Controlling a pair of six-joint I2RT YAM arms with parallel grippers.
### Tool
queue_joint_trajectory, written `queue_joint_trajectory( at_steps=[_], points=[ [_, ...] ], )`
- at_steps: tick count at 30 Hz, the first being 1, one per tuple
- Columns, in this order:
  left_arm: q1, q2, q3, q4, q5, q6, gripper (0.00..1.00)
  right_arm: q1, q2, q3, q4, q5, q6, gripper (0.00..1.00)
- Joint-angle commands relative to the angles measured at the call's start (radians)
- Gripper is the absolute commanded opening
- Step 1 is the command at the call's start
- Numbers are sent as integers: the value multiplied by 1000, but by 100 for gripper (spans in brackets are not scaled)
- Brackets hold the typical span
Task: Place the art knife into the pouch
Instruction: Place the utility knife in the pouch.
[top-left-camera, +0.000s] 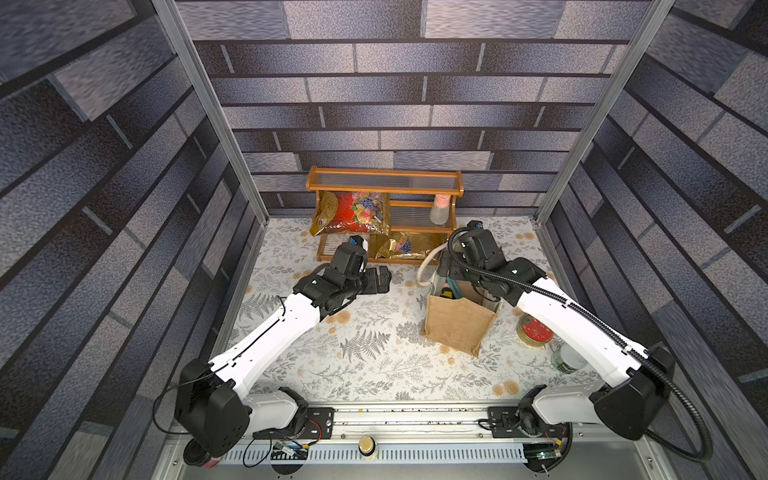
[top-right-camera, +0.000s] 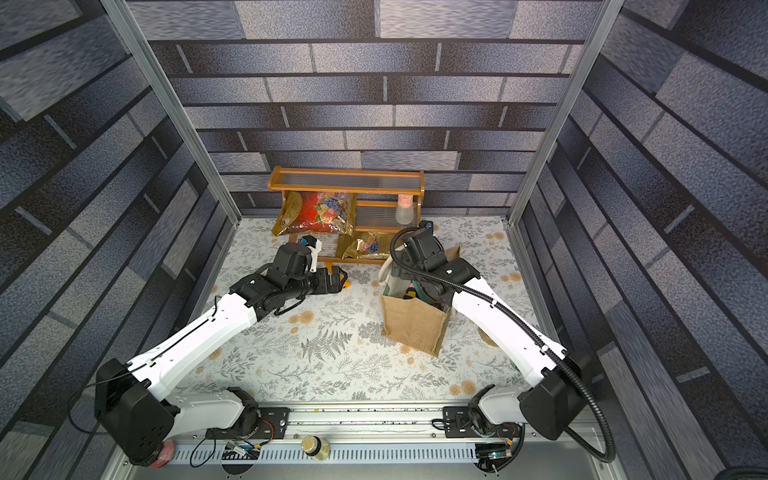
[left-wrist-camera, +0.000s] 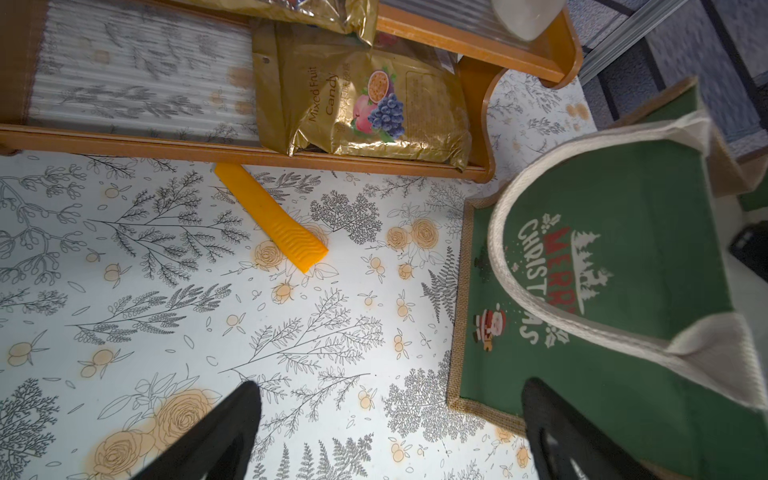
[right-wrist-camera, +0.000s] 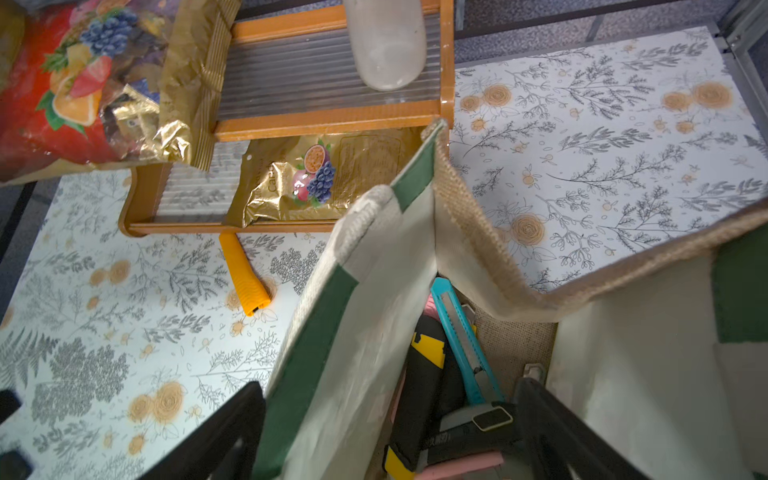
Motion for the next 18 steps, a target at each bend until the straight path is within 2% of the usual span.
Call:
queue_joint_trajectory(
  at_steps=[1, 6, 11, 18],
  points=[
    [5, 79, 74, -87, -95, 3, 100, -6, -84, -28, 24, -71, -32, 100],
    [26, 230, 148, -122, -202, 2, 100, -5, -201, -111, 41, -99, -54, 100],
    [46, 396, 230, -140, -203, -7, 100, -5, -341, -214, 51, -124, -91, 100],
    [46, 604, 378, -211, -252, -7, 100, -5, -494, -308, -11, -59, -122, 100]
  ],
)
